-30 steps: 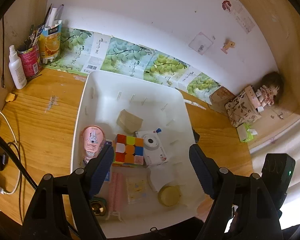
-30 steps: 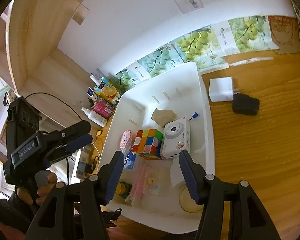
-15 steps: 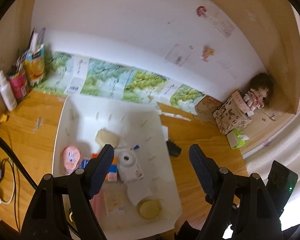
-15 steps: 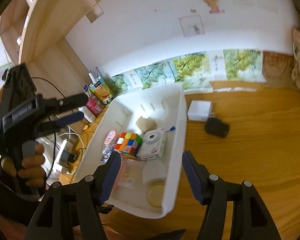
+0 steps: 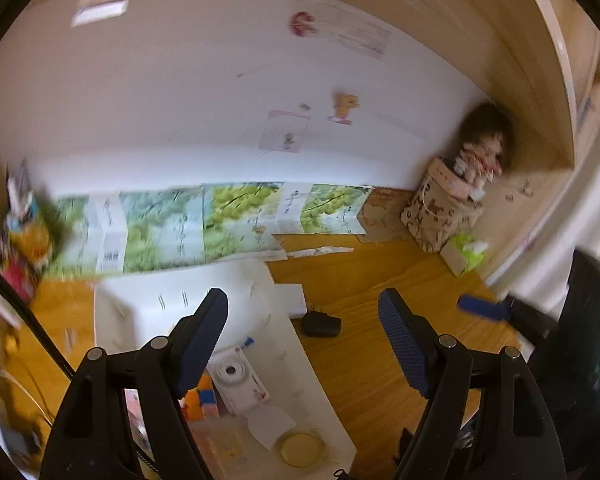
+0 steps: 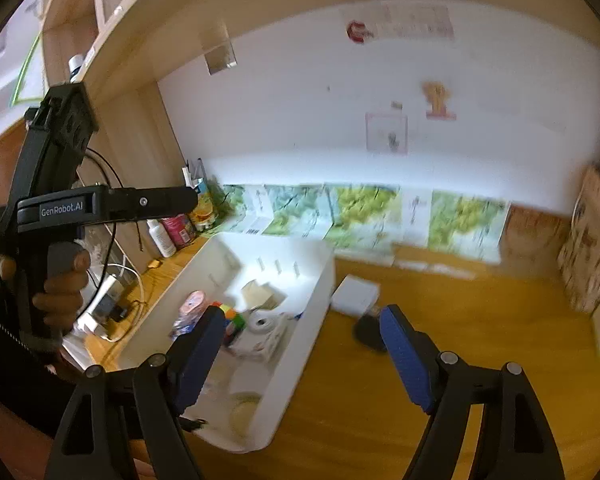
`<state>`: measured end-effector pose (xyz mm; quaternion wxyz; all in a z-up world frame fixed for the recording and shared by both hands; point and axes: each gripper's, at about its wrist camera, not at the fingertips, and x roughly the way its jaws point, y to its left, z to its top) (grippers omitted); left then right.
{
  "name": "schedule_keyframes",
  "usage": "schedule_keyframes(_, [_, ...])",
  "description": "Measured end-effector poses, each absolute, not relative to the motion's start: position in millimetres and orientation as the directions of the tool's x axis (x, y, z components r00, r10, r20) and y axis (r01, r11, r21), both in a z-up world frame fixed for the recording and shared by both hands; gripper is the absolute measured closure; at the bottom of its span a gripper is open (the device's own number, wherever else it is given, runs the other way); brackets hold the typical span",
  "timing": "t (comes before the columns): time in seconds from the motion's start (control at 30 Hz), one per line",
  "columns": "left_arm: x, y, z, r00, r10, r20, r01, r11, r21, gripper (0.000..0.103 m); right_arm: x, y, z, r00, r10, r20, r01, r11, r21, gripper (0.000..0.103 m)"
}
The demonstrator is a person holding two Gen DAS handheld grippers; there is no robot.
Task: Organize rigid objects
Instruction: 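Move both tools back toward the white charger and black plug adapter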
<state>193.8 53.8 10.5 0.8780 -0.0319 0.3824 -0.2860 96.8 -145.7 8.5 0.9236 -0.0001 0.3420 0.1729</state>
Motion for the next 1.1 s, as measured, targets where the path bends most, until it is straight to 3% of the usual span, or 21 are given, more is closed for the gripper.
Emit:
schedule_keyframes(0.13, [196.4,33.7,14.6,0.551,-0.494,-0.673,0.531,0.829,-0.174,0.023,104.4,-153.3,20.2,0.726,0.32,-0.609,-0.374,0.927,0.042,0.022])
schedule_keyframes(0.5, [244.2,-10.6,-9.1,0.419,-0.412,-0.809,0.574,0.811,-0.116,0.023,139.2,-170.1,24.5,0.737,0.316,-0.598,-0.457,0.884,-0.096,0.022])
schedule_keyframes(1.1, [323.1,-82.0,-74.7,0.178,-0.204,-0.963,0.641,0.766,-0.044,0.023,185.1,-155.2,-57.8,0.571,0.358,-0.739,-0.647,0.75,-0.137,0.022])
